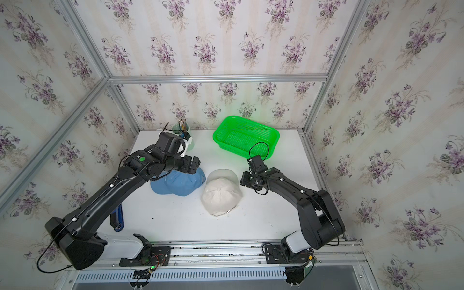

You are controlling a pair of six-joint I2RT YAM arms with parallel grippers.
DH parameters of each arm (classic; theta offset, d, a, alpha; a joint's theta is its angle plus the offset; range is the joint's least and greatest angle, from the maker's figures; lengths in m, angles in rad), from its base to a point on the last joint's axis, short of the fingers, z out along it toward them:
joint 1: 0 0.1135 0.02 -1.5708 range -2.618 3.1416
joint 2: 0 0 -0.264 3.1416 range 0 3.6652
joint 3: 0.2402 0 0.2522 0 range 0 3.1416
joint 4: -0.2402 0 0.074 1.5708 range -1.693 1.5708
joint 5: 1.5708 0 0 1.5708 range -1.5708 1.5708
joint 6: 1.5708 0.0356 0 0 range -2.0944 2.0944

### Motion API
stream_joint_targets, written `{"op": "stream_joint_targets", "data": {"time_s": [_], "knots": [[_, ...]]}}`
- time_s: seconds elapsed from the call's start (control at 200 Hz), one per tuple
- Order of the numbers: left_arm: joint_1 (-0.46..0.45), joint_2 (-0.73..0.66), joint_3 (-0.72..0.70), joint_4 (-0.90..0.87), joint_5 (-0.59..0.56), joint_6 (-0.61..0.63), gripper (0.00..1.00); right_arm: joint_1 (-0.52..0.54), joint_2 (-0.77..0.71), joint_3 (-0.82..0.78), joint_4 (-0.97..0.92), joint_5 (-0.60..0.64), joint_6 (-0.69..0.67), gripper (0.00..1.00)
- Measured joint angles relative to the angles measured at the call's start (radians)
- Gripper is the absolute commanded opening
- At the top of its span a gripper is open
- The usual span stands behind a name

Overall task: Turn the baseball cap inside out
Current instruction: Adjust the baseball cap at the center of the board.

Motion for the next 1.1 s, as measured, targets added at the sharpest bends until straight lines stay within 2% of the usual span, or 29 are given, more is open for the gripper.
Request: {"op": "stream_joint_targets", "data": {"time_s": [0.07,0.16,0.315,0.45,0.555,0.709,0.889,1.104], "knots": [[-0.043,-0.021,-0.019,0.001,-0.002,0.004,1.00,-0.008,-0.016,0.021,-0.021,0.014,-0.020,0.57],[-0.145,-0.068,-0.078,0.000,-0.010,0.007,0.98,-0.020,-0.034,0.047,-0.048,0.042,-0.044,0.57],[-0.400,-0.141,-0.197,-0.003,-0.069,0.006,0.94,-0.068,-0.027,0.065,-0.069,0.045,-0.075,0.57],[-0.637,-0.139,-0.245,-0.018,-0.111,-0.007,0.95,-0.071,-0.003,0.105,-0.074,0.043,-0.103,0.57],[-0.754,-0.107,-0.289,-0.026,-0.130,-0.026,0.94,-0.071,0.008,0.127,-0.076,0.032,-0.118,0.57],[-0.780,-0.058,-0.370,0.005,-0.132,-0.052,0.94,-0.071,0.010,0.137,-0.077,0.032,-0.130,0.57],[-0.782,0.079,-0.396,0.101,-0.124,-0.053,0.95,-0.072,0.008,0.152,-0.087,0.032,-0.134,0.57],[-0.702,0.195,-0.418,0.211,-0.051,-0.030,0.92,-0.072,0.008,0.166,-0.094,0.032,-0.138,0.57]]}}
